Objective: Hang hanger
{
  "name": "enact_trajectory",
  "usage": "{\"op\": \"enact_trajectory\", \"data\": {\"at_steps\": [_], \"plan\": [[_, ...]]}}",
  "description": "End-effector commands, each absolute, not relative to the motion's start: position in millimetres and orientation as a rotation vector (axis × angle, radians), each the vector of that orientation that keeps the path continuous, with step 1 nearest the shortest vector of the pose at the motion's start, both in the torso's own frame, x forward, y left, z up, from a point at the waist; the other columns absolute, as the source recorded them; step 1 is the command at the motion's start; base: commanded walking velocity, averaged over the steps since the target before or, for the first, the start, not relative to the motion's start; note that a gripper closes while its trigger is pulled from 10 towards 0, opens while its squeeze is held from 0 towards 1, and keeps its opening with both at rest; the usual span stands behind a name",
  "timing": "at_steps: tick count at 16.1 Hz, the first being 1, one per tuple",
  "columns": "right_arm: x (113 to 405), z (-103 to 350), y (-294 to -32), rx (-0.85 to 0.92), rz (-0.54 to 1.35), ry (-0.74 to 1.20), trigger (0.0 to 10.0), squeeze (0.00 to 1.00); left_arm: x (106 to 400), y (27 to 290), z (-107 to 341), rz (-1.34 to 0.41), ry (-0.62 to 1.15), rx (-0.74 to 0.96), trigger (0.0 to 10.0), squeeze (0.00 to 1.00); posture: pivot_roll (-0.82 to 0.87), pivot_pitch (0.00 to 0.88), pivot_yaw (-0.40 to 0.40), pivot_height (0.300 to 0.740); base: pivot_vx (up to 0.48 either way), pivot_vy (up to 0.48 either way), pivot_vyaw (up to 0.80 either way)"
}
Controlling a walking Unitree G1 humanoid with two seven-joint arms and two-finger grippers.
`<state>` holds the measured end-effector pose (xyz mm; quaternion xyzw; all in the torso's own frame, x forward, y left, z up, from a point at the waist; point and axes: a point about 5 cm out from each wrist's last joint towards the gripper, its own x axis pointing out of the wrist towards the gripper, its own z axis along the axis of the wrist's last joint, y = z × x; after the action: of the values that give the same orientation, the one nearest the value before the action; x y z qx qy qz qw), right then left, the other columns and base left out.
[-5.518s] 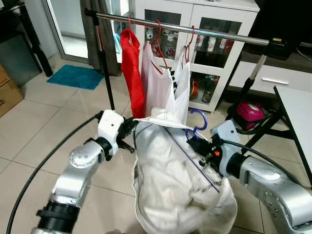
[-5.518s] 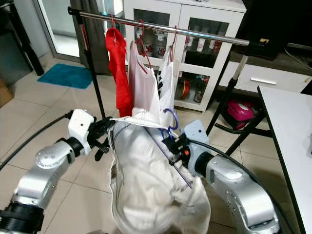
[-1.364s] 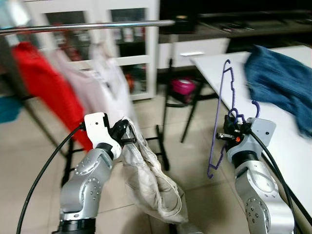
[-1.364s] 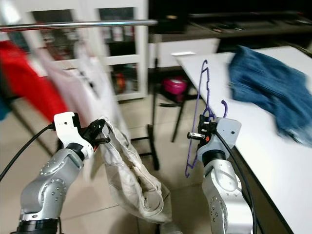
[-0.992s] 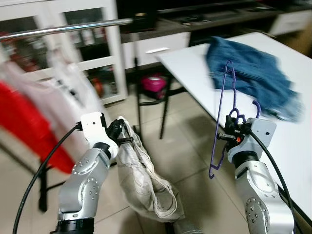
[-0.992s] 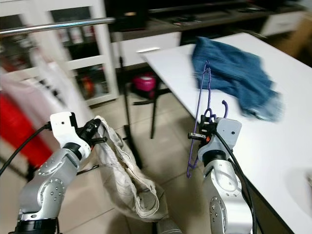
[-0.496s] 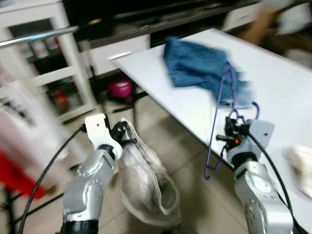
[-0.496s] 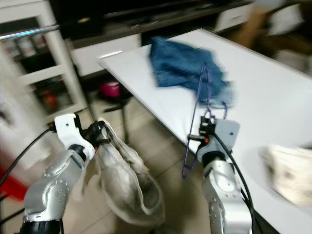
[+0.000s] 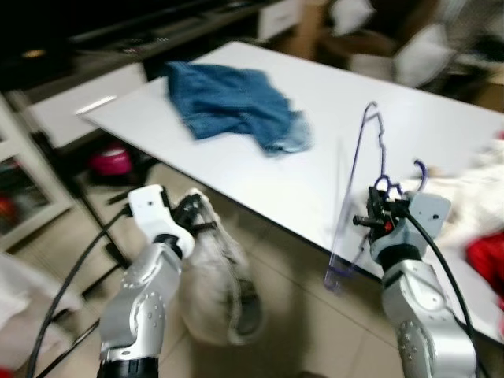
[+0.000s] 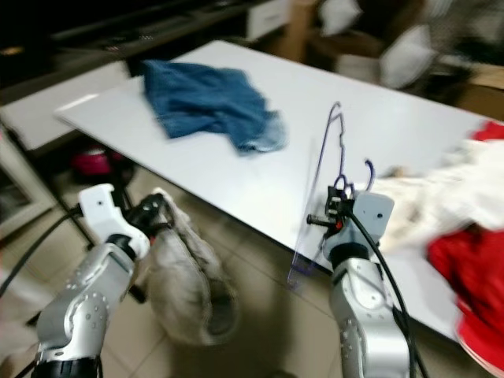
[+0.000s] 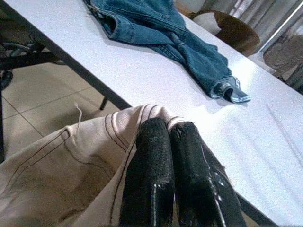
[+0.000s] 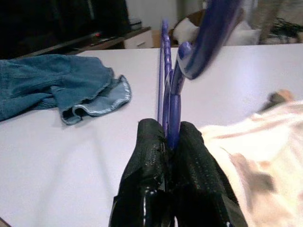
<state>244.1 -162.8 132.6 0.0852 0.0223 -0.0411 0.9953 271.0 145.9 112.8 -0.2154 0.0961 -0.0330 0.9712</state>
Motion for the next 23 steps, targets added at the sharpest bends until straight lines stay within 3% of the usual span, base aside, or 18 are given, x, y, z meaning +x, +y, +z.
{"op": "enact_trajectory", "data": {"at_steps": [1, 11, 13, 16, 18, 23], "plan": [[243.3, 131.5, -163.9, 0.16, -0.094, 0.051, 10.0, 0.0, 272.4, 141.9, 122.1, -0.067, 0.139, -0.458, 10.0, 0.0, -0.11, 0.0, 0.033, 0.74, 0.0, 0.0, -0.8], [242.4, 131.1, -163.6, 0.159, -0.088, 0.05, 10.0, 0.0, 271.7, 140.0, 119.0, -0.049, 0.14, -0.415, 10.0, 0.0, -0.11, 0.0, 0.036, 0.74, 0.0, 0.0, -0.8], [242.4, 131.3, -163.5, 0.162, -0.089, 0.042, 10.0, 0.0, 267.8, 138.5, 114.9, -0.056, 0.162, -0.436, 10.0, 0.0, -0.11, 0.0, 0.036, 0.74, 0.0, 0.0, -0.8], [242.4, 131.1, -161.0, 0.188, -0.068, 0.051, 10.0, 0.0, 264.5, 138.7, 103.5, -0.005, 0.275, -0.291, 10.0, 0.0, -0.11, 0.0, 0.038, 0.74, 0.0, 0.0, -0.8], [242.7, 131.7, -160.0, 0.211, -0.057, 0.052, 10.0, 0.0, 264.9, 136.9, 98.9, -0.031, 0.3, -0.336, 10.0, 0.0, -0.11, 0.0, 0.038, 0.74, 0.0, 0.0, -0.8], [246.5, 136.7, -157.7, 0.192, 0.009, 0.06, 10.0, 0.0, 287.0, 172.9, 139.0, -0.016, 0.036, -0.104, 10.0, 0.0, -0.11, 0.0, 0.033, 0.74, 0.0, 0.0, -0.8]]}}
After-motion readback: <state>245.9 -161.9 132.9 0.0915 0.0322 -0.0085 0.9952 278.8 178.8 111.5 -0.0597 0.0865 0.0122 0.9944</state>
